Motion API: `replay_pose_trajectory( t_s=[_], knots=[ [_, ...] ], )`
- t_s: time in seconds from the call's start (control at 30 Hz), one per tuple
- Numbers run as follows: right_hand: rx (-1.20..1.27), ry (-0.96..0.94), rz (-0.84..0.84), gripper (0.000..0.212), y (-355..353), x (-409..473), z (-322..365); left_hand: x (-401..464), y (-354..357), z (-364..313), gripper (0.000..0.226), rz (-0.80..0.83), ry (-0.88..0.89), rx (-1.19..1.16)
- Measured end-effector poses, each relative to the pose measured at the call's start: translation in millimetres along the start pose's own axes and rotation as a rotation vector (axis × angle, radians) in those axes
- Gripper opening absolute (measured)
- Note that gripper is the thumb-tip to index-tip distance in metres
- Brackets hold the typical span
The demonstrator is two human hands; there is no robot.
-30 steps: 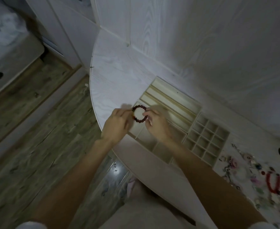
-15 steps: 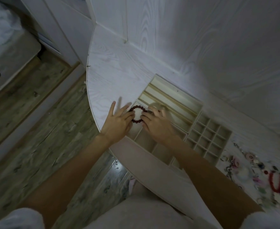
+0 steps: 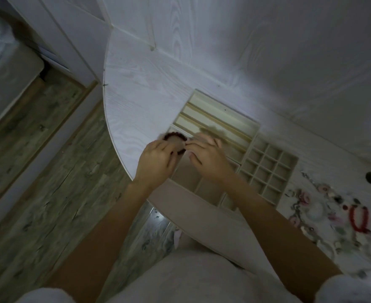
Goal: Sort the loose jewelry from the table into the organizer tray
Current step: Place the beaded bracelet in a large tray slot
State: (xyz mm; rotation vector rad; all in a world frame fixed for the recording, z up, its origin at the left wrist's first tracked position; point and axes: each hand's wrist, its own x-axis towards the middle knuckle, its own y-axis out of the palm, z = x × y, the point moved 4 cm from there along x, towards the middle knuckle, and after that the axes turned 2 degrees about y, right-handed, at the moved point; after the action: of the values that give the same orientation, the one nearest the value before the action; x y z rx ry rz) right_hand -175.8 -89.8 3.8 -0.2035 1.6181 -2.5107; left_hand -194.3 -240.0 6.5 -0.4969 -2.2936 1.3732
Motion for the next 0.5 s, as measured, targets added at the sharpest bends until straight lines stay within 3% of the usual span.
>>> replay_pose_trajectory(
  t_s=[0.13,0.23,0.4,0.5],
  knots=[
    [0.092,0.132,-0.069,0.040,-48.7,-67.7,-24.1,-9.8,0.1,-66.0,0.030,-0.066,-0.119,-0.357],
    [0.060,0.343,-0.174,0.032,-78.2,-149.5,-63.8,-15.0,24.0,-133.2,0.026,-0.049,-0.027,-0.561],
    [0.033,0.857,-0.244,0.017,-102.3,-283.6,-148.8,-16.1,93.3,-248.7,0.024,0.275,0.193,-0.548],
    [0.048,0.975,-0.221,0.021,-97.4,-326.4,-189.6,-14.0,134.8,-302.3,0.031,0.459,0.277,-0.414]
  ],
)
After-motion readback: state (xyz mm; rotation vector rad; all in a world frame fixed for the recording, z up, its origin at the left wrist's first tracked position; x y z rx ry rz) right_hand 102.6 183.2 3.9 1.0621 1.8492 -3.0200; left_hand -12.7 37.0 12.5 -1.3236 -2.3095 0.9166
